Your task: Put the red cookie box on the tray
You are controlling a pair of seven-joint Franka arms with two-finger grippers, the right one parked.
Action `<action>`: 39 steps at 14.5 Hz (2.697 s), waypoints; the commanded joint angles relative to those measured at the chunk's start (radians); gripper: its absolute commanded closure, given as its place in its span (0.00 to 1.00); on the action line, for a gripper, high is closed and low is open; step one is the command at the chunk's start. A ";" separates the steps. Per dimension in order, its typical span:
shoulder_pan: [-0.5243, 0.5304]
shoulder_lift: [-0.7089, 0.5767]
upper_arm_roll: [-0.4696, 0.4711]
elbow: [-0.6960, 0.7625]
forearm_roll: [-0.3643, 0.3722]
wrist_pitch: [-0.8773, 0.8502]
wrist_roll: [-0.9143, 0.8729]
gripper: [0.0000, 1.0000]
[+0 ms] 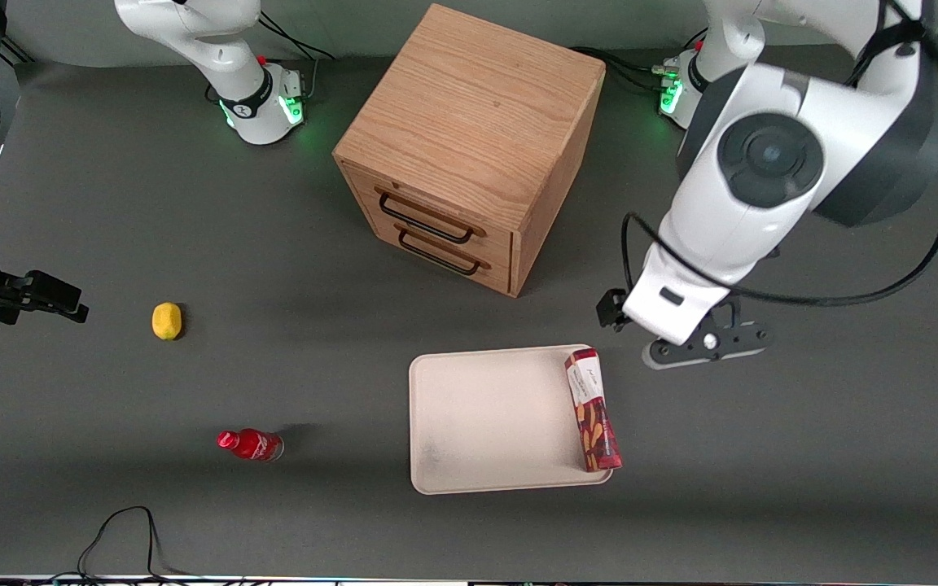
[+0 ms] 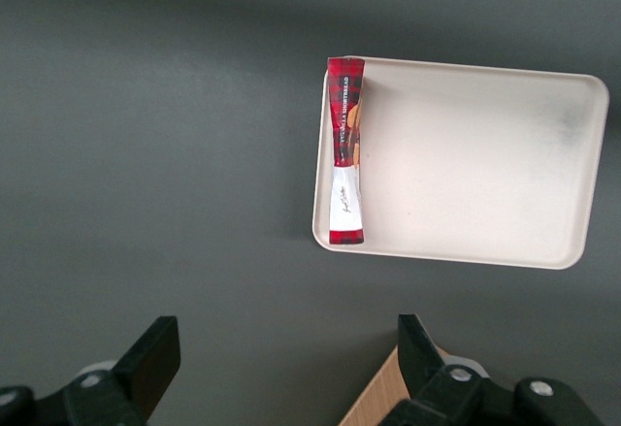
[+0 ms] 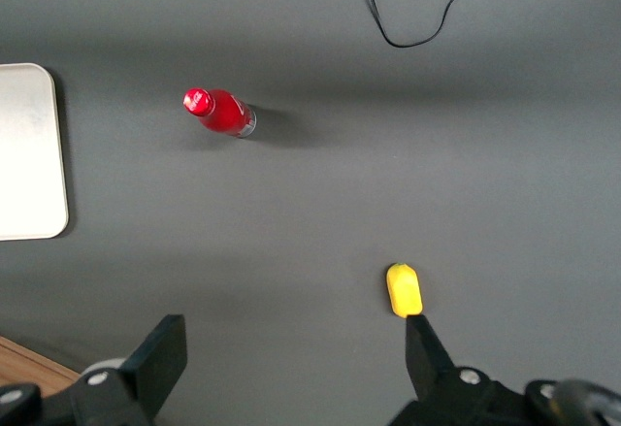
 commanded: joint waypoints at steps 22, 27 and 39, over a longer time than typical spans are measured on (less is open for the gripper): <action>0.433 -0.446 -0.002 -0.454 -0.042 0.086 0.490 0.00; 0.465 -0.453 -0.062 -0.453 -0.045 0.069 0.456 0.00; 0.407 -0.450 -0.011 -0.441 -0.051 -0.009 0.442 0.00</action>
